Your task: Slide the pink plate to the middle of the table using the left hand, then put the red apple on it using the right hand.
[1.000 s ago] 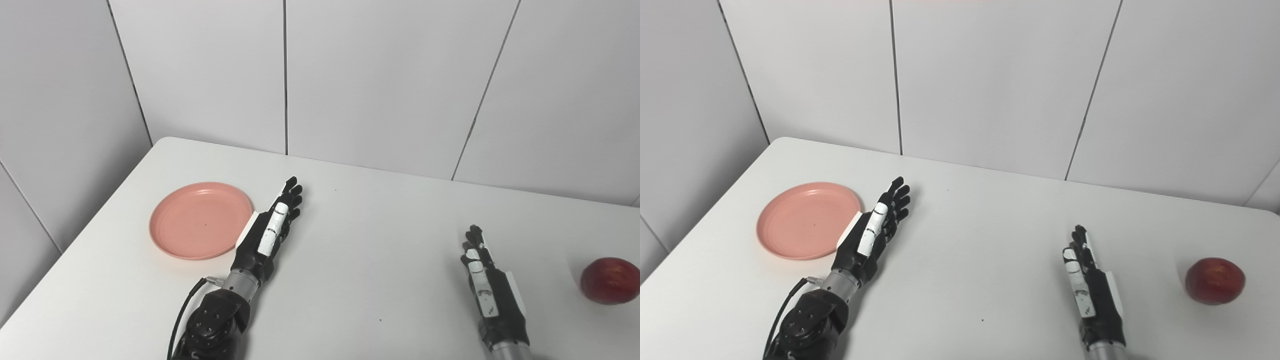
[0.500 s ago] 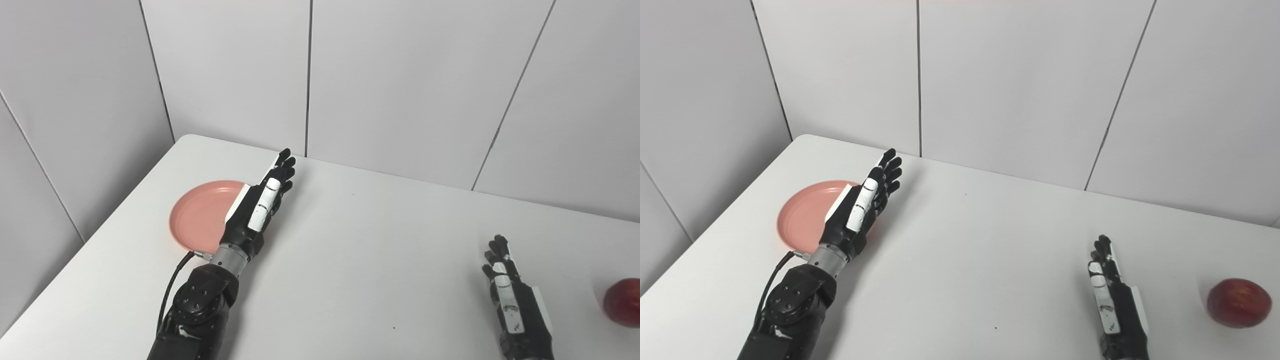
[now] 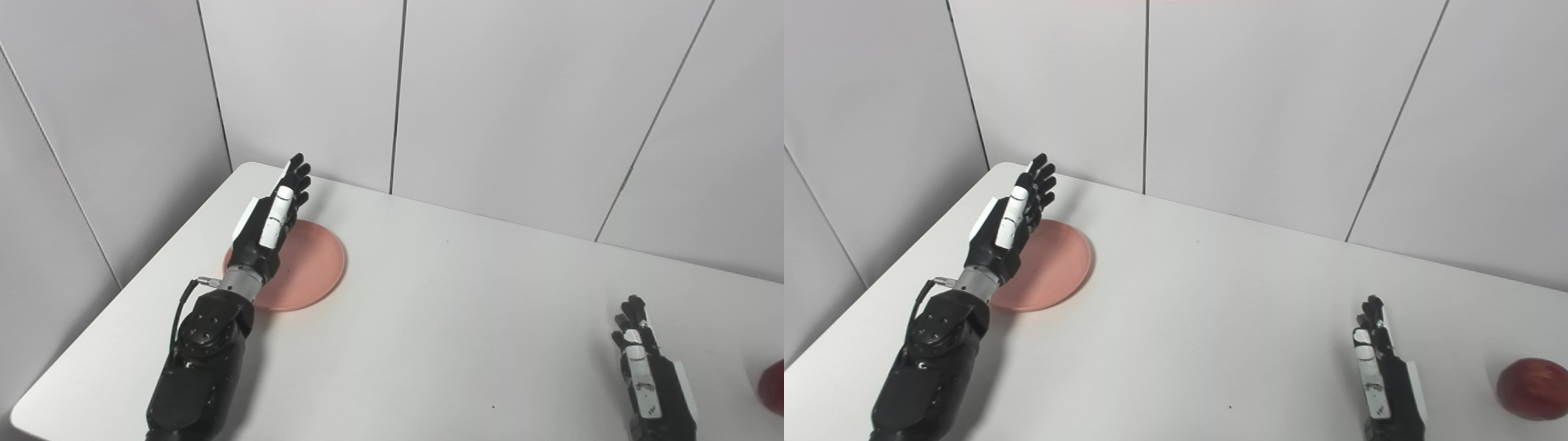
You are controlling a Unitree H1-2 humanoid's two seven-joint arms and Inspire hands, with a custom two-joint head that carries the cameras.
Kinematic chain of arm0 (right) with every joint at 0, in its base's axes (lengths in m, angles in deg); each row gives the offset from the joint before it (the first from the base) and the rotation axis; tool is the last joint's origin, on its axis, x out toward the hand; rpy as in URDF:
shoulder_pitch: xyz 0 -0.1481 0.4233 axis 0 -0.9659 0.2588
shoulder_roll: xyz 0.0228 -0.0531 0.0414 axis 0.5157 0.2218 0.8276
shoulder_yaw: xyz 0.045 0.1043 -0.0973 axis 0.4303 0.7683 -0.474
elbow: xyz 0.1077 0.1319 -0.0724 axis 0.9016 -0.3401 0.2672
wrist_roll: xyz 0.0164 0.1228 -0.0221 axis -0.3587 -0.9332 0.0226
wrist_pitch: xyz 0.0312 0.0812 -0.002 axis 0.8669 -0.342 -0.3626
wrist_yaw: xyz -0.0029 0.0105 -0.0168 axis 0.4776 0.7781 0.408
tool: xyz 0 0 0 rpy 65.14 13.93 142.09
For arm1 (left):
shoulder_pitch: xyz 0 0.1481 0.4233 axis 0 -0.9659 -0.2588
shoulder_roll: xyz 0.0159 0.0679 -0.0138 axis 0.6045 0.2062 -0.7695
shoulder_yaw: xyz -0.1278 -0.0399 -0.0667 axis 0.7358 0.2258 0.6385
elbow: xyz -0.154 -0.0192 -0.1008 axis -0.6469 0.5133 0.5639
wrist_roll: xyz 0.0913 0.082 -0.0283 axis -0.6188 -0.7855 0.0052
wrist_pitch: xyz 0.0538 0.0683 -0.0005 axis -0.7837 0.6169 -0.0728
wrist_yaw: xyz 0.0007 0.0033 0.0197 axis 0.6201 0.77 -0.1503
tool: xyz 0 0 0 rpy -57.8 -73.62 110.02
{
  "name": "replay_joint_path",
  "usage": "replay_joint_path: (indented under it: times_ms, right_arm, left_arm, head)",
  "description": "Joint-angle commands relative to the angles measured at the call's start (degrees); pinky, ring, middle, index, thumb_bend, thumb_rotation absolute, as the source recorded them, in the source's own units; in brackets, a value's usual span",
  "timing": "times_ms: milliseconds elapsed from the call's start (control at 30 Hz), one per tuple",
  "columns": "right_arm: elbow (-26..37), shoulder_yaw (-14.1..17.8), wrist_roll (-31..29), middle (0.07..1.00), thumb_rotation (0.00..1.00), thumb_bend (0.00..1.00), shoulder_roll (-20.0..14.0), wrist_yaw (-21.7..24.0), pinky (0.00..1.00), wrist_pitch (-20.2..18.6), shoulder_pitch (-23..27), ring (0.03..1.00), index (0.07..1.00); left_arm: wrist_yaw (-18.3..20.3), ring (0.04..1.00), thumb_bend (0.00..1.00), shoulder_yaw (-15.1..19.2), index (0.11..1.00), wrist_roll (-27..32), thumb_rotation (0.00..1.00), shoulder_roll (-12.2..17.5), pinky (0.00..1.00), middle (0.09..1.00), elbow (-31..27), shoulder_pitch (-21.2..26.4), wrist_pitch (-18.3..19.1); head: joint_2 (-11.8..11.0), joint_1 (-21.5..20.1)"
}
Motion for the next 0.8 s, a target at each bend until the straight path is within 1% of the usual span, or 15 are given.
replay_joint_path:
  times_ms: [0, 133, 233, 333, 433, 467, 567, 700, 767]
  right_arm:
    - [0.1, 0.3, -0.7, 1.000, 0.92, 0.62, -0.4, 0.6, 1.00, 3.3, 0.7, 0.999, 1.000]
    - [0.0, 0.4, -1.1, 1.000, 0.92, 0.63, -0.3, 0.7, 1.00, 3.4, 0.7, 0.997, 1.000]
    - [0.1, 0.4, -1.1, 0.997, 0.91, 0.63, -0.4, 0.7, 1.00, 3.2, 0.7, 0.993, 1.000]
    - [0.1, 0.4, -1.4, 0.997, 0.91, 0.62, -0.4, 0.9, 1.00, 3.2, 0.8, 0.993, 1.000]
    - [0.0, 0.4, -1.4, 0.994, 0.90, 0.63, -0.3, 0.8, 1.00, 3.5, 0.7, 0.991, 1.000]
    - [0.0, 0.4, -1.4, 0.994, 0.90, 0.63, -0.3, 0.9, 1.00, 3.4, 0.7, 0.992, 1.000]
    - [0.1, 0.5, -1.7, 0.997, 0.90, 0.62, -0.3, 1.0, 1.00, 3.4, 0.6, 0.995, 1.000]
    - [0.2, 0.5, -1.8, 0.995, 0.90, 0.60, -0.3, 1.3, 1.00, 3.6, 0.4, 0.989, 1.000]
    - [0.4, 0.4, -1.7, 0.993, 0.90, 0.61, -0.3, 1.2, 1.00, 3.3, 0.3, 0.991, 1.000]
  left_arm:
    - [-1.2, 1.000, 0.78, 0.8, 0.977, -0.1, 1.00, 1.1, 1.00, 0.993, -0.4, 2.5, -2.0]
    - [-1.8, 0.979, 0.78, 2.0, 0.955, 0.2, 1.00, 2.4, 1.00, 0.976, 1.7, 3.3, -3.3]
    - [-1.8, 0.961, 0.76, 2.9, 0.939, 0.3, 1.00, 3.4, 0.99, 0.957, 3.7, 4.2, -4.3]
    - [-2.3, 0.961, 0.75, 3.4, 0.937, -0.5, 1.00, 4.8, 0.98, 0.954, 5.3, 4.8, -4.2]
    - [-3.5, 0.959, 0.74, 4.0, 0.937, -1.0, 1.00, 5.8, 0.97, 0.951, 7.0, 5.1, -4.5]
    - [-3.9, 0.957, 0.74, 4.4, 0.937, -0.5, 1.00, 5.9, 0.97, 0.949, 7.6, 5.3, -4.4]
    - [-4.8, 0.918, 0.71, 5.9, 0.904, 1.0, 1.00, 5.9, 0.91, 0.914, 9.4, 5.8, -4.9]
    - [-5.5, 0.884, 0.69, 6.9, 0.865, 1.0, 1.00, 6.1, 0.88, 0.879, 11.3, 6.1, -5.8]
    - [-5.5, 0.874, 0.70, 7.0, 0.853, 0.7, 1.00, 6.5, 0.87, 0.867, 12.2, 6.1, -6.2]
  head:
    - [0.0, 0.0]
    - [-0.1, 0.2]
    - [-0.4, 0.3]
    - [-0.4, 0.3]
    - [-0.7, 0.4]
    - [-0.7, 0.4]
    - [-0.7, 0.4]
    - [-0.4, 0.5]
    - [-0.5, 0.6]
